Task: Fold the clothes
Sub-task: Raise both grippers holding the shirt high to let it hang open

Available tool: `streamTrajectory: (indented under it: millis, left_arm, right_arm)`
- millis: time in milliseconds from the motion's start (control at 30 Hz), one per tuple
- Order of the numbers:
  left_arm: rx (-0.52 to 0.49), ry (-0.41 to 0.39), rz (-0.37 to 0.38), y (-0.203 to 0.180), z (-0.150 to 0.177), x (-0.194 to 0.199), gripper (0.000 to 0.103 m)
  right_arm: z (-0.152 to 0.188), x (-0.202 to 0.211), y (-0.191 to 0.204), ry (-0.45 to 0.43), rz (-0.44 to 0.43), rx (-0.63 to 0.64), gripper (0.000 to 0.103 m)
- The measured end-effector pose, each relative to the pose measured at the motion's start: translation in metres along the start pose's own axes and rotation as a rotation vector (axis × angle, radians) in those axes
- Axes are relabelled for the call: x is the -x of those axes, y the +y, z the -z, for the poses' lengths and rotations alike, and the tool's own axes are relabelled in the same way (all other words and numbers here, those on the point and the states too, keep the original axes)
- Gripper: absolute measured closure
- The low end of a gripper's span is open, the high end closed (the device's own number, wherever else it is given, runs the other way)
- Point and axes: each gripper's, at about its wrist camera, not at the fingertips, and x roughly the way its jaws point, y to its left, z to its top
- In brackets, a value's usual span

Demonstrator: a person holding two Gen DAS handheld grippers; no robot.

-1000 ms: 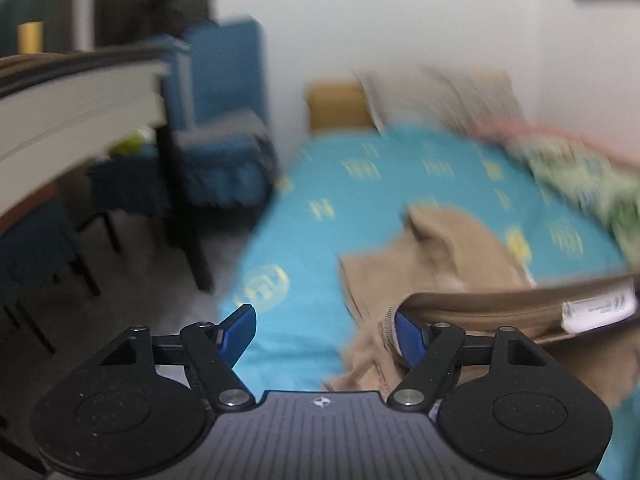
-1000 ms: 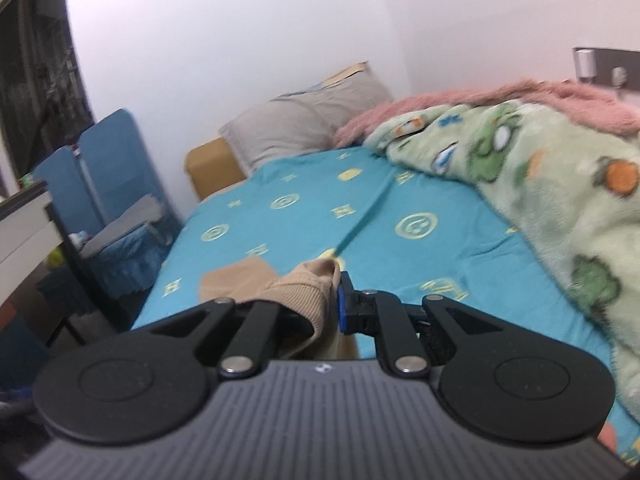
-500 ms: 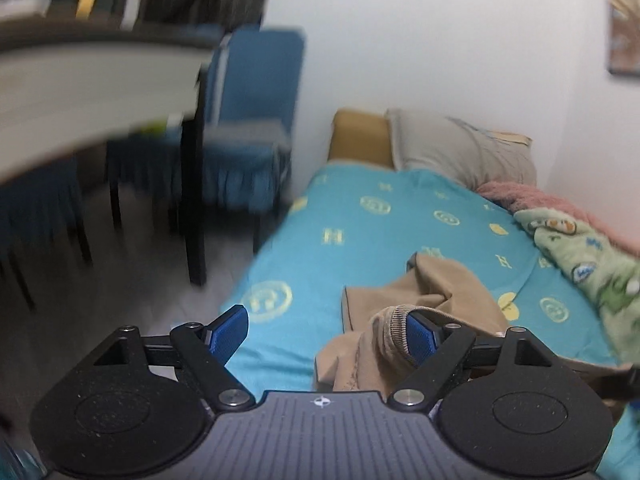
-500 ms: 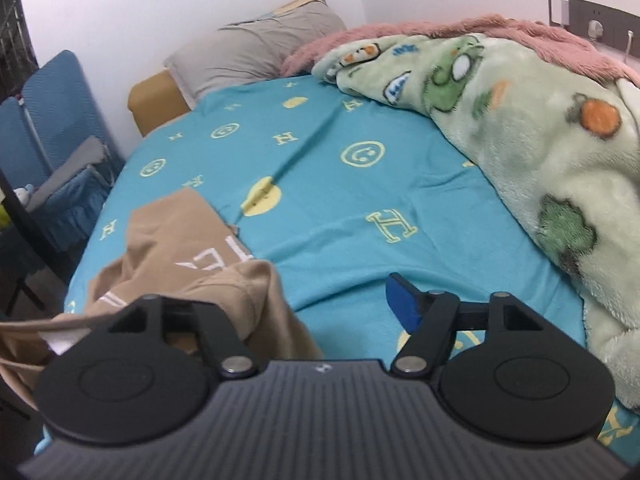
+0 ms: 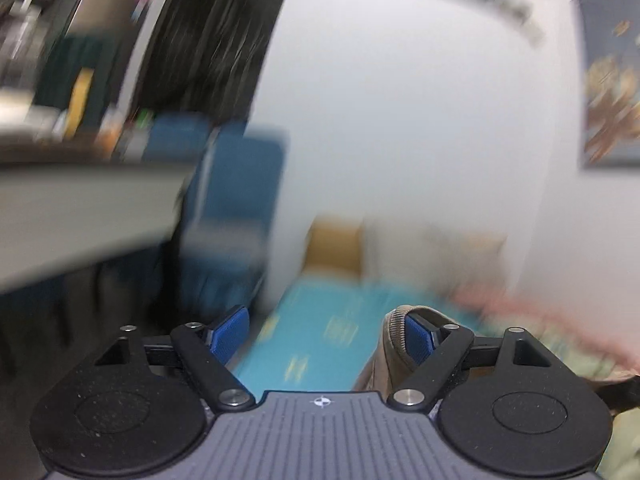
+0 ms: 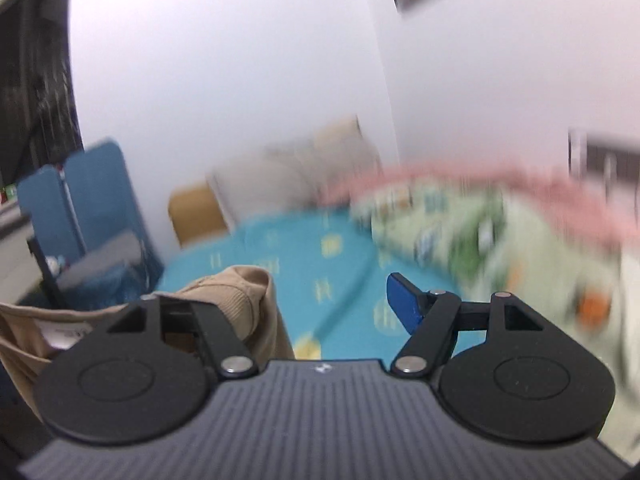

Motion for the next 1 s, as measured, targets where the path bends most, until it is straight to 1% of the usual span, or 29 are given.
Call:
streamTrajectory:
  millis: [67, 133, 200, 367, 467, 600, 733, 833, 867, 933, 1000]
  left_arm:
    - [0.006, -0.065, 0.008, -0.009, -0.033, 0.002, 0.02]
    - [0.007, -0.119, 0.012, -0.018, -0.065, 0.006, 0.02]
    - [-0.008, -0.17, 0.016, -0.025, -0.098, 0.016, 0.02]
    - [-0.039, -0.286, 0.057, -0.035, -0.18, 0.057, 0.02]
    - [-0.063, -0.336, 0.083, -0.042, -0.222, 0.092, 0.02]
    - [-0.049, -0.372, 0.124, -0.046, -0.26, 0.147, 0.02]
    - [-0.027, -0.408, 0.157, -0.045, -0.283, 0.204, 0.019]
    - [-0.011, -0.42, 0.168, -0.044, -0.293, 0.24, 0.019]
    - [-0.006, -0.42, 0.17, -0.044, -0.295, 0.249, 0.018]
    - [0.004, -0.399, 0.169, -0.043, -0.296, 0.257, 0.018]
    - [-0.005, -0.368, 0.153, -0.043, -0.29, 0.25, 0.018]
  right_arm:
    - [-0.04, 0.005, 0.008, -0.04, -0.027, 0.01, 0.032]
    - [-0.077, 0.009, 0.012, -0.056, -0.038, 0.003, 0.032]
    - [-0.114, 0.02, 0.014, -0.083, -0.071, -0.025, 0.032]
    - [-0.19, 0.069, 0.019, -0.197, -0.155, -0.051, 0.032]
    - [-0.223, 0.117, 0.027, -0.28, -0.168, -0.032, 0.032]
    - [-0.257, 0.183, 0.028, -0.365, -0.17, -0.011, 0.032]
    - [-0.274, 0.245, 0.023, -0.439, -0.173, 0.016, 0.032]
    - [-0.278, 0.276, 0.017, -0.473, -0.176, 0.025, 0.032]
    - [-0.278, 0.283, 0.015, -0.472, -0.176, 0.023, 0.031]
    - [-0.275, 0.292, 0.011, -0.461, -0.172, 0.021, 0.03]
    - [-0.269, 0.286, 0.009, -0.431, -0.165, 0.026, 0.03]
